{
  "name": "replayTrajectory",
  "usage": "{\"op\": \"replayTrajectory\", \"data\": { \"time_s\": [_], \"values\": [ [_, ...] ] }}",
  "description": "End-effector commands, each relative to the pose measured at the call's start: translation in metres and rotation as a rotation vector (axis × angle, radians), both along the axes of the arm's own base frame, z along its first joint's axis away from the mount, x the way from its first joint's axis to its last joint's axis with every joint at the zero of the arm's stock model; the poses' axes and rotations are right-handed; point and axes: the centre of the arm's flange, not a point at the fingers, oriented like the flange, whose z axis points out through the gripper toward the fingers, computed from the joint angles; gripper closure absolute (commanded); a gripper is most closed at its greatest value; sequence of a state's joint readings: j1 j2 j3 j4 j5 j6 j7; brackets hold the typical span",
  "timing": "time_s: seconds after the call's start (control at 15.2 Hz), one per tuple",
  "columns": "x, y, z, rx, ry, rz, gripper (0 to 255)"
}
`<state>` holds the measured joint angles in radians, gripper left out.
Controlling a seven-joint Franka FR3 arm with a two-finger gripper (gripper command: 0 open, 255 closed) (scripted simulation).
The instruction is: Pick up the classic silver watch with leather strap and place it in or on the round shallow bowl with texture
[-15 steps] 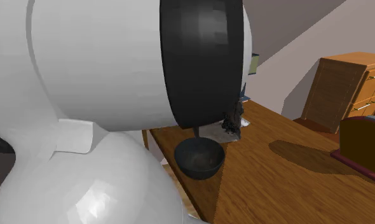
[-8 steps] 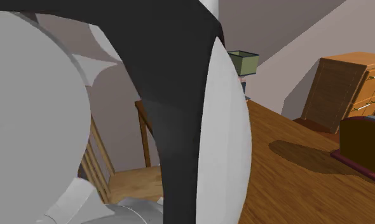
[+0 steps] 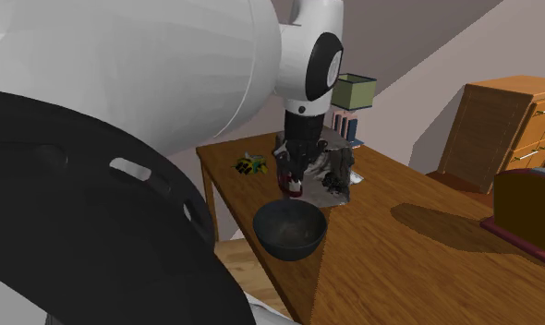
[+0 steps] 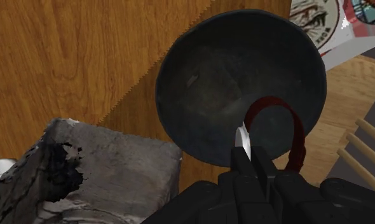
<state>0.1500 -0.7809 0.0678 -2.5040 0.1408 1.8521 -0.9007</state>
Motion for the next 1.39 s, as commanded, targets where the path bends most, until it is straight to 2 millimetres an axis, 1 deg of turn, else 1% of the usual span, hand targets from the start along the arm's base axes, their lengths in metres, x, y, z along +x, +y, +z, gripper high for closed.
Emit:
{"op": "replayTrajectory", "data": {
  "time_s": [0.0, 0.92, 1.32],
  "values": [
    [-0.001, 0.000, -0.011, 0.000, 0.000, 0.000, 255],
    [-0.001, 0.000, -0.084, 0.000, 0.000, 0.000, 255],
    [-0.001, 0.000, -0.084, 0.000, 0.000, 0.000, 255]
  ]
}}
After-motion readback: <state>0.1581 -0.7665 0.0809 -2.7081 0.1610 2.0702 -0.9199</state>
